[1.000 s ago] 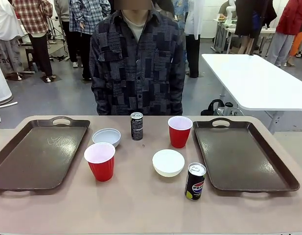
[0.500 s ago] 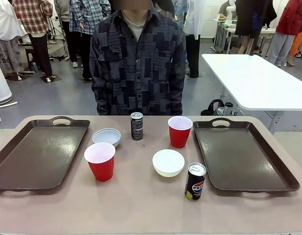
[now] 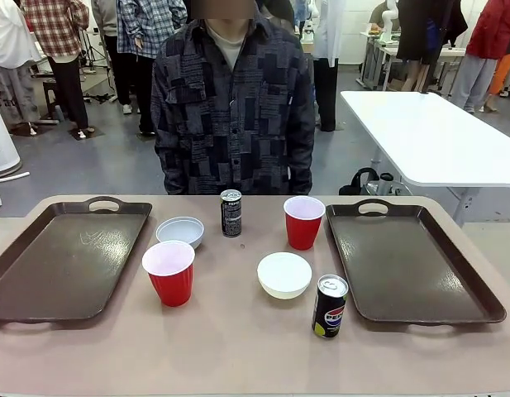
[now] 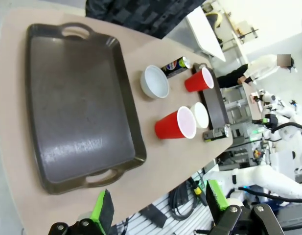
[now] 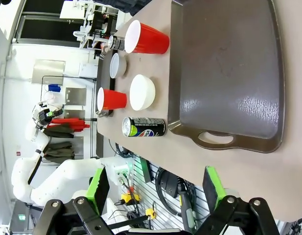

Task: Prepare tableware on both trays.
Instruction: Pick up a Picnic Bowl from the table and place it on a Handle tray.

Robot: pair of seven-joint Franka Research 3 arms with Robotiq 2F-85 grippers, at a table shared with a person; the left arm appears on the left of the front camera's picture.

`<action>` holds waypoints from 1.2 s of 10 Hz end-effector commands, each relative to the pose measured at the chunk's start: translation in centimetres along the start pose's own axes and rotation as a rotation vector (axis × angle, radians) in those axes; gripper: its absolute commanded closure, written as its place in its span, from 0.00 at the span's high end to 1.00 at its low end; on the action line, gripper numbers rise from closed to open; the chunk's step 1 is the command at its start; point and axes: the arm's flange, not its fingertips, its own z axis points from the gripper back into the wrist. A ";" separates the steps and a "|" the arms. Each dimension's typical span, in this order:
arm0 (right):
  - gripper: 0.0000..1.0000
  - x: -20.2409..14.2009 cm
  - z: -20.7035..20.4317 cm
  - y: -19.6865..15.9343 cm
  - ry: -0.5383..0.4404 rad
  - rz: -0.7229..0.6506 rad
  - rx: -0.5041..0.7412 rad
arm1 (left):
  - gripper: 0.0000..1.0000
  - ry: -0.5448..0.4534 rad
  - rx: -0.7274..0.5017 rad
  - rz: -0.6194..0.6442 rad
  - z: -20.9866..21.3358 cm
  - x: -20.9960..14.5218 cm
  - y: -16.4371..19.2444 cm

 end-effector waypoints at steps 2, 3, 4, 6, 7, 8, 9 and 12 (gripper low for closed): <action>1.00 0.0 0.1 -0.2 -0.004 0.000 0.011 | 1.00 -0.001 -0.010 0.000 0.0 -0.1 0.1; 1.00 0.0 0.1 -0.2 -0.004 0.000 0.011 | 1.00 -0.001 -0.010 0.000 0.0 -0.1 0.1; 1.00 0.0 0.1 -0.2 -0.004 0.000 0.011 | 1.00 -0.001 -0.010 0.000 0.0 -0.1 0.1; 1.00 0.0 0.1 -0.2 -0.004 0.000 0.011 | 1.00 -0.001 -0.010 0.000 0.0 -0.1 0.1; 1.00 0.0 0.1 -0.2 -0.004 0.000 0.011 | 1.00 -0.001 -0.010 0.000 0.0 -0.1 0.1; 1.00 0.0 0.1 -0.2 -0.004 0.000 0.011 | 1.00 -0.001 -0.010 0.000 0.0 -0.1 0.1; 1.00 0.0 0.1 -0.2 -0.004 0.000 0.011 | 1.00 -0.001 -0.010 0.000 0.0 -0.1 0.1; 1.00 0.0 0.1 -0.2 -0.004 0.000 0.011 | 1.00 -0.001 -0.010 0.000 0.0 -0.1 0.1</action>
